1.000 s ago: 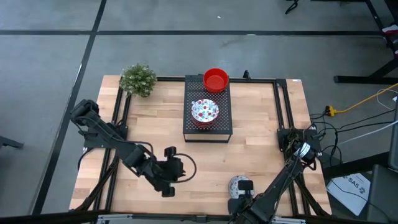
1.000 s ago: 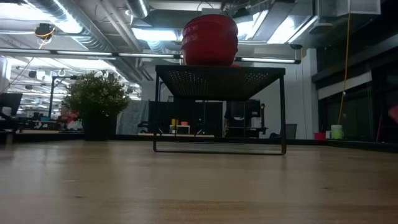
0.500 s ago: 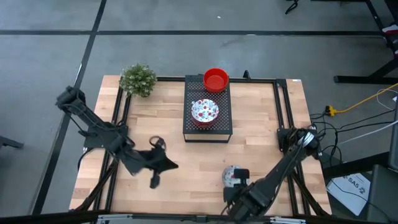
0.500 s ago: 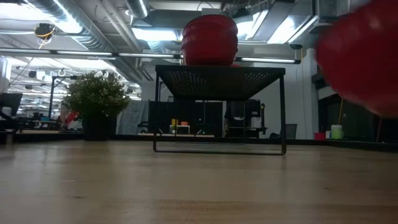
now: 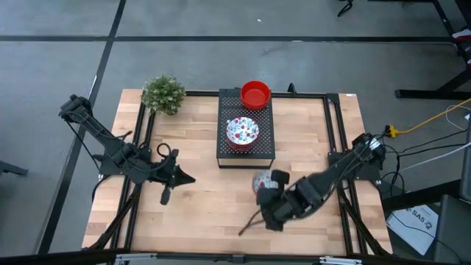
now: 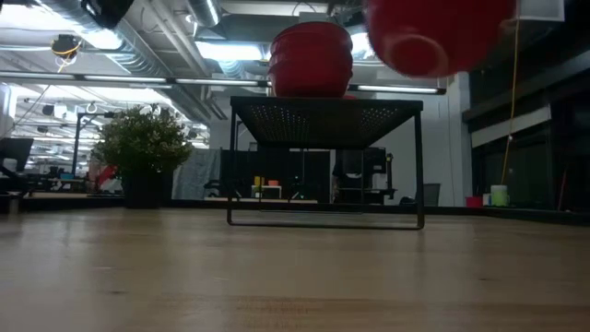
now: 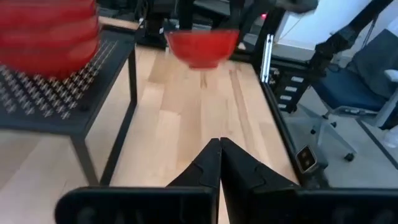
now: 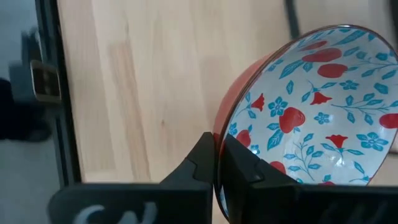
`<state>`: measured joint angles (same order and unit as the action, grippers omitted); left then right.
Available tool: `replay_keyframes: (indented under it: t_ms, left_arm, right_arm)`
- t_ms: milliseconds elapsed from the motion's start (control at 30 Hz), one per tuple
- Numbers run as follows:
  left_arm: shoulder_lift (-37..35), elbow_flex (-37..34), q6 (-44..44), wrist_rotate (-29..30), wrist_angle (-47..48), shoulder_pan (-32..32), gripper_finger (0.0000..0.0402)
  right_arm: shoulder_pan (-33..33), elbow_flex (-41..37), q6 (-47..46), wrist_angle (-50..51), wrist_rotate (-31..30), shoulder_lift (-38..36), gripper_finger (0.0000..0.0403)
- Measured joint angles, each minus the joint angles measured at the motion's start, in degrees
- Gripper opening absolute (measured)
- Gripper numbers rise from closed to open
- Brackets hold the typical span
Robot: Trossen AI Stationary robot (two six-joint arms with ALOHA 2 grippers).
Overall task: Pick & Place Mini bowls
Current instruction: Stack the white patterned bowl on top of the other white patterned bowl on the shelf
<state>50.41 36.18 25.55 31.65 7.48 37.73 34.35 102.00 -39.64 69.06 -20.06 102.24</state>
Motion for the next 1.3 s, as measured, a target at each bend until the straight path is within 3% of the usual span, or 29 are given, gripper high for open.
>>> replay_keyframes:
  t_ms: [200,600,800,1067,1300]
  left_arm:
    - [-7.1,-8.27,0.06,-4.77,-0.36,-2.97,0.0002]
    - [-29.22,-21.27,-5.44,-12.16,-5.75,-8.77,0.0002]
    - [-38.63,-24.0,-9.28,-12.28,-0.91,-9.49,0.0002]
    - [-46.23,-24.08,-9.39,-11.51,12.14,-9.72,0.0002]
    - [-50.38,-25.04,-13.01,-8.51,13.82,-9.77,0.0002]
  right_arm:
    - [-5.74,1.26,4.7,-3.08,0.03,-2.48,0.0012]
    - [-15.78,16.3,16.63,-3.17,-3.03,-2.54,0.0012]
    - [-18.81,21.57,18.92,-3.23,-4.71,-2.57,0.0012]
    - [-20.95,21.97,20.91,-3.06,-3.1,-2.52,0.0012]
    - [-24.94,21.99,22.61,-2.98,-2.24,-2.12,0.0012]
